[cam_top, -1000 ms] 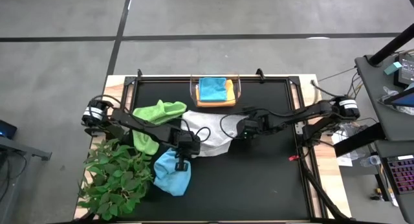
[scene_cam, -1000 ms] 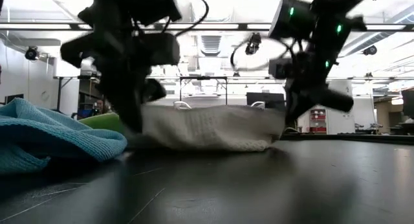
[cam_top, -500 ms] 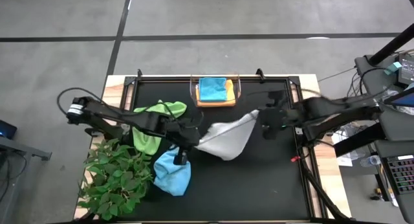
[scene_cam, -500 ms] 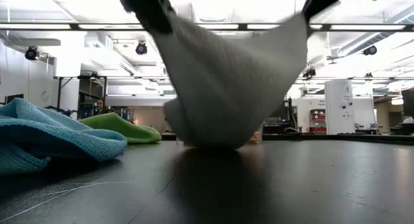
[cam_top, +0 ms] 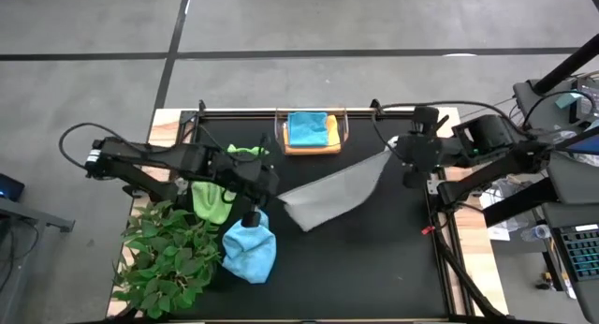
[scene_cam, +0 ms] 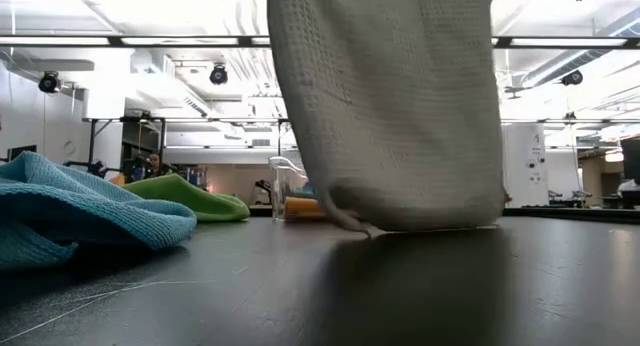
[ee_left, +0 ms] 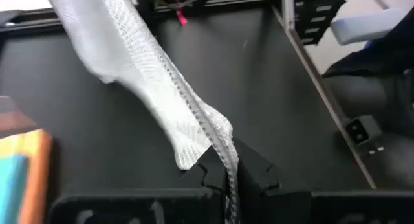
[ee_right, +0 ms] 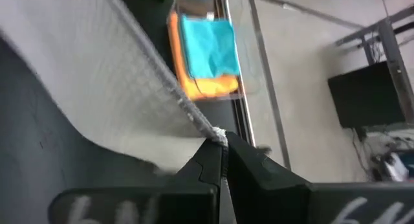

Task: Fold microfiber towels
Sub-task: Fold the gray microfiber cloth

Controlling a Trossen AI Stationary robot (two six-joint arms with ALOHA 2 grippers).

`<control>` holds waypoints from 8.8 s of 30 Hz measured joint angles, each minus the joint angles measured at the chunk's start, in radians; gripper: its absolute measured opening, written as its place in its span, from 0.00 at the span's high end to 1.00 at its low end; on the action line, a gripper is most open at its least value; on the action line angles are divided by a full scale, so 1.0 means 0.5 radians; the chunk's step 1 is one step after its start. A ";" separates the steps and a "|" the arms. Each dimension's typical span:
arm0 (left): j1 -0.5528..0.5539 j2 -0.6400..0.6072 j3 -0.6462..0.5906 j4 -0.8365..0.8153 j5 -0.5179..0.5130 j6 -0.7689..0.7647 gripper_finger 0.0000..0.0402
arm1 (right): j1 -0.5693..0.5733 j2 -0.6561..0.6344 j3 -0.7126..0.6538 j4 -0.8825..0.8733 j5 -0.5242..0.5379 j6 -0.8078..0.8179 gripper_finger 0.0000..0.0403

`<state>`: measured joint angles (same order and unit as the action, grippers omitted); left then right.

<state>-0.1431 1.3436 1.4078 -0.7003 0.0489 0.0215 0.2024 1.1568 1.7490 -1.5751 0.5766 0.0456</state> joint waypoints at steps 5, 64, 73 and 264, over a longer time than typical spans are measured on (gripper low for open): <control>0.129 -0.008 0.142 -0.095 -0.002 0.109 1.00 | -0.009 0.063 0.137 0.009 0.003 -0.088 0.98; -0.314 0.883 0.076 -0.398 0.201 -0.610 1.00 | 0.476 -0.114 -1.735 1.442 -1.671 1.075 0.98; -0.239 0.988 0.032 -0.393 0.267 -0.542 1.00 | 0.363 0.104 -1.846 1.440 -1.427 0.931 0.98; 0.144 0.990 -0.952 1.708 -0.481 0.022 1.00 | -0.345 -0.030 -2.552 2.488 -1.162 2.068 0.84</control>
<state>-0.0711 1.8385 0.9318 0.1535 -0.1917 0.0322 0.0299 1.1416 0.4732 -0.3309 -0.0044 1.0794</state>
